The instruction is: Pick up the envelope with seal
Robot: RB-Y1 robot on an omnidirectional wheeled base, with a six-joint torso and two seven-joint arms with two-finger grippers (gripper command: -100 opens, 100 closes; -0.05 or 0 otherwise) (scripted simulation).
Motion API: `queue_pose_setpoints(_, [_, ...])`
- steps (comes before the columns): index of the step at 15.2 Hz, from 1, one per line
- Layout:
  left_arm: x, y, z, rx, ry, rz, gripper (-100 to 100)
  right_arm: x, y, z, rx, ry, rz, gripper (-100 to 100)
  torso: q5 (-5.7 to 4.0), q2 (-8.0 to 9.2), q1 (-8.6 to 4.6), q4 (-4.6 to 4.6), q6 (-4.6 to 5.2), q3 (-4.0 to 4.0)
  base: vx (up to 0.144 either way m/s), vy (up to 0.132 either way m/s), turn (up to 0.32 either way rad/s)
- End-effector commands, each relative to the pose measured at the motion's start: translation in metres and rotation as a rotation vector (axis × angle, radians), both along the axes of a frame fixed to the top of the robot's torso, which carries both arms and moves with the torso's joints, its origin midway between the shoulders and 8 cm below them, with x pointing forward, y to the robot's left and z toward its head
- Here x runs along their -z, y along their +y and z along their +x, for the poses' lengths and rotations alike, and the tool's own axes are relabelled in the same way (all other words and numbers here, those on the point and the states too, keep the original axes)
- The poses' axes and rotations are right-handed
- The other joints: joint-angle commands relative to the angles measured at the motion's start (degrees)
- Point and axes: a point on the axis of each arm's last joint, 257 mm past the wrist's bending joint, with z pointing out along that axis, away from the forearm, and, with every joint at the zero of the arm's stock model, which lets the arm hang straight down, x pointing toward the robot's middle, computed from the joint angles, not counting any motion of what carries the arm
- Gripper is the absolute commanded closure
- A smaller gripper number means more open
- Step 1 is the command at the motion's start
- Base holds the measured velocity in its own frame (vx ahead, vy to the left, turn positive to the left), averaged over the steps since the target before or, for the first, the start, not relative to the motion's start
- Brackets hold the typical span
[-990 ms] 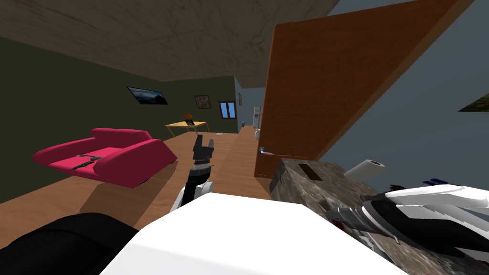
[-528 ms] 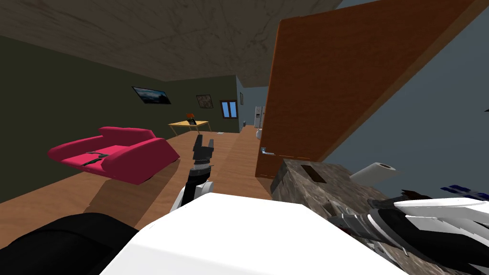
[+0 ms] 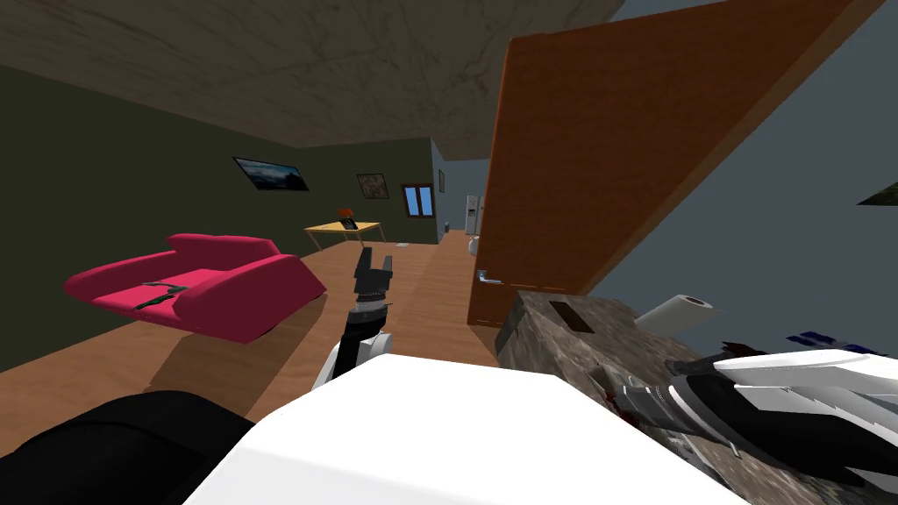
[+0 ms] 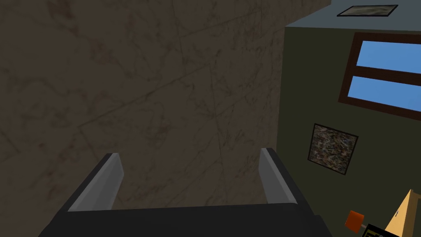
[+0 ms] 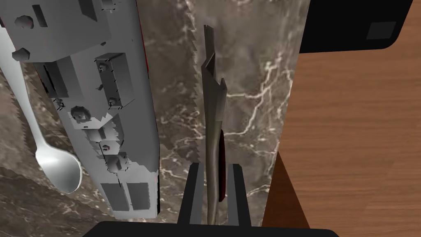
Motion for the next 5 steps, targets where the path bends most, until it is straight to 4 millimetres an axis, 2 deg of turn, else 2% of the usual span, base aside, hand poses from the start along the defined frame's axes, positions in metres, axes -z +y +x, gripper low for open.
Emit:
queue_pose_setpoints(1, [0.0,0.0,0.0,0.0,0.0,0.0,0,-0.0065,0.0038,0.0047,-0.006,0.004,0.001,100,0.0,0.0,0.0,0.0,0.0,0.0,-0.004,-0.018,-0.05])
queue_pose_setpoints(4, [0.0,0.0,0.0,0.0,0.0,0.0,0,-0.0139,0.0084,0.0104,-0.015,0.009,-0.001,100,-0.02,-0.02,-0.01,-0.01,0.0,-0.02,-0.003,-0.016,-0.044])
queue_pose_setpoints(5, [0.0,0.0,0.0,0.0,0.0,0.0,0,-0.0106,0.0062,0.0089,-0.013,0.006,-0.001,100,0.0,-0.02,0.01,-0.01,0.0,-0.02,-0.001,-0.009,-0.009])
